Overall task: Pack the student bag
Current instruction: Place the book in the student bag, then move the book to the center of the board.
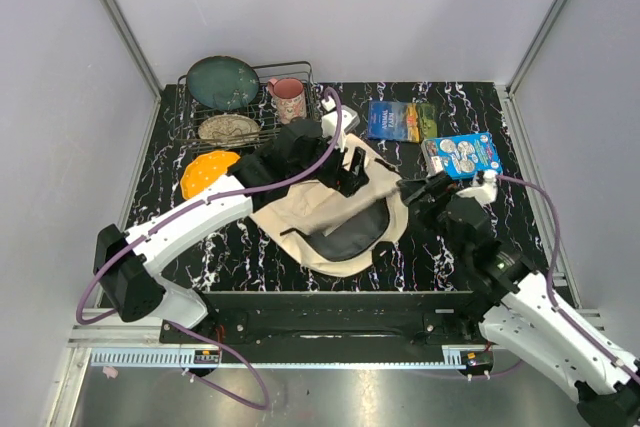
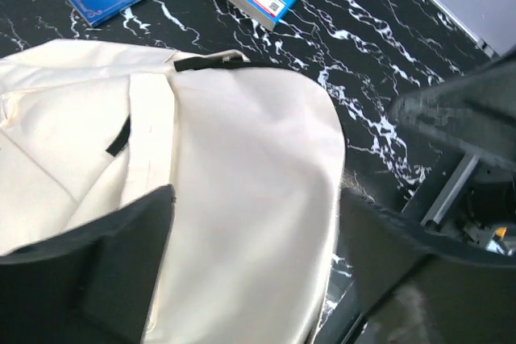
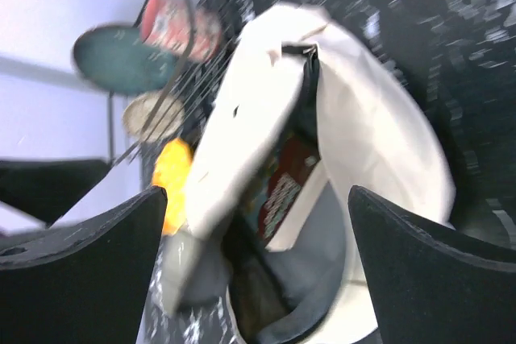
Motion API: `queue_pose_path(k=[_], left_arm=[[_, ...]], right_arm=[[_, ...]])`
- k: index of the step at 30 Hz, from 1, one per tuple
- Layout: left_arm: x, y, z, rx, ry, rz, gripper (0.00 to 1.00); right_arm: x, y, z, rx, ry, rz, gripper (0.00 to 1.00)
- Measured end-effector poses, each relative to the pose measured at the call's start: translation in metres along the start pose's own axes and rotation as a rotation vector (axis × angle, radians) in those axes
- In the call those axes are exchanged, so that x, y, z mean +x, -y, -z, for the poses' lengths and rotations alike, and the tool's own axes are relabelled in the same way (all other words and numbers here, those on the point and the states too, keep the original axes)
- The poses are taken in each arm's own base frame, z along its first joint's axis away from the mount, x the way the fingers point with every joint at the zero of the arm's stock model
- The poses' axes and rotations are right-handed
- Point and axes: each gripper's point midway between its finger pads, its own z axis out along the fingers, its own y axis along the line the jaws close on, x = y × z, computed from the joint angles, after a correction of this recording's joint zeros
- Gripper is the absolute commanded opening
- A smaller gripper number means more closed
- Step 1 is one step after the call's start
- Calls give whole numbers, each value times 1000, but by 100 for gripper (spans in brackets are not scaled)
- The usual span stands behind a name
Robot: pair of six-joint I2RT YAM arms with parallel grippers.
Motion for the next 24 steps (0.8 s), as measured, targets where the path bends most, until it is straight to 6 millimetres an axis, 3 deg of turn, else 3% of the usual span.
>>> queue_pose_path(k=[2,4,6,10,14,20,24], left_arm=[[0,6,1,33,0,-5,99],[-1,11,6,62,16,-10,99],[-4,14,17,80,45,-16,99],[-29,22,40,104,145,-35,99],[-45,26,51,116,207,-45,99],[-34,26,48,127,177,-42,99],[-29,26,45,128,161,-42,99]], right_arm=[[-20,15,8,76,75,10,100],[-34,36,4,192,107,35,100],[-54,63,-9,342,121,63,100],[-98,126,-40,589,84,25,100],[-131,174,-62,723,20,-43,100],[-185,192,-120,732,-8,-91,100],[-205,212,-149,753,-21,-105,100]])
